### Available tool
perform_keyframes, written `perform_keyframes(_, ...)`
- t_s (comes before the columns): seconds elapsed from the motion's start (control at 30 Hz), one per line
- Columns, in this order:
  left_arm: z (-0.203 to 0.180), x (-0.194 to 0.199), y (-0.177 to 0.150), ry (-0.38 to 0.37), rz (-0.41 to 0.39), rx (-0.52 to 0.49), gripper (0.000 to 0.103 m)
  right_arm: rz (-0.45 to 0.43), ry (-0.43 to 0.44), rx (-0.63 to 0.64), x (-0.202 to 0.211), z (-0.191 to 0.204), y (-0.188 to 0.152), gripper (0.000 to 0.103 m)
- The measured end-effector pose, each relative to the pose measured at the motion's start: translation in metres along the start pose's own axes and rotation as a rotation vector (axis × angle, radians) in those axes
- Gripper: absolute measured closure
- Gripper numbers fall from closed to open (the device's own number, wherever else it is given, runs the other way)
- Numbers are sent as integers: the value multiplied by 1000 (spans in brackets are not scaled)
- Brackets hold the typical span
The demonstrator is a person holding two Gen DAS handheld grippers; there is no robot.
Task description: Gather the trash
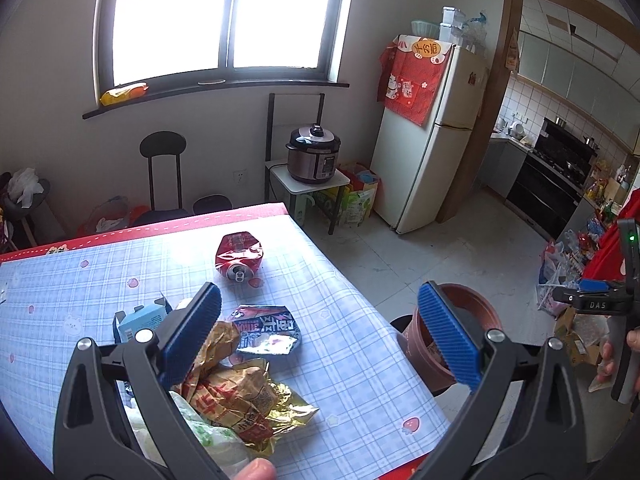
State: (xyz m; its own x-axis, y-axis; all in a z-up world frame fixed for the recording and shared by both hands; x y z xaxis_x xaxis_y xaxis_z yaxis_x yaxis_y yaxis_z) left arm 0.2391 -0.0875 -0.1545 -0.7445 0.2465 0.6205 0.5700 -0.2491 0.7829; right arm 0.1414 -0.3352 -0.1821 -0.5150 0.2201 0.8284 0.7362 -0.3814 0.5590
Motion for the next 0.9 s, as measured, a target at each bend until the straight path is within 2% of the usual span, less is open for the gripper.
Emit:
perform_keyframes(0.2, 39, 1, -30, -29, 19, 32, 6, 8, 0, 22, 2, 45, -18, 6)
perform_keyframes(0.37, 91, 8, -57, -30, 24, 100, 6, 36, 33, 65, -4, 97, -42, 6)
perform_keyframes(0.57, 165, 23, -98, 57, 36, 172, 6, 57, 71, 159, -13, 167, -71, 6)
perform_keyframes(0.7, 205, 34, -129, 114, 61, 226, 6, 70, 136, 244, -14, 219, -92, 6)
perform_keyframes(0.9, 248, 56, -179, 188, 88, 288, 6, 104, 234, 454, -11, 308, -138, 6)
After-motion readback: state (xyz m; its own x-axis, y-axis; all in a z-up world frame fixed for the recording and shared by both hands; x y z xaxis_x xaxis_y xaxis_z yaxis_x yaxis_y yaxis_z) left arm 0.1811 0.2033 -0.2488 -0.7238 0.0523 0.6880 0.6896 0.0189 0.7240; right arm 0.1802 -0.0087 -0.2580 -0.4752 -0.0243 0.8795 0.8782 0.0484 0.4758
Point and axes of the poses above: each gripper's, at about its wrist camera, not at the fingertips, and x roughly against the way its jaws point, z to its left, y to its top, the point moved 10 cm from there along -x, roughly the way its jaws point, and after that the axes turned 12 degrees about -x, right-handed, at the moved point
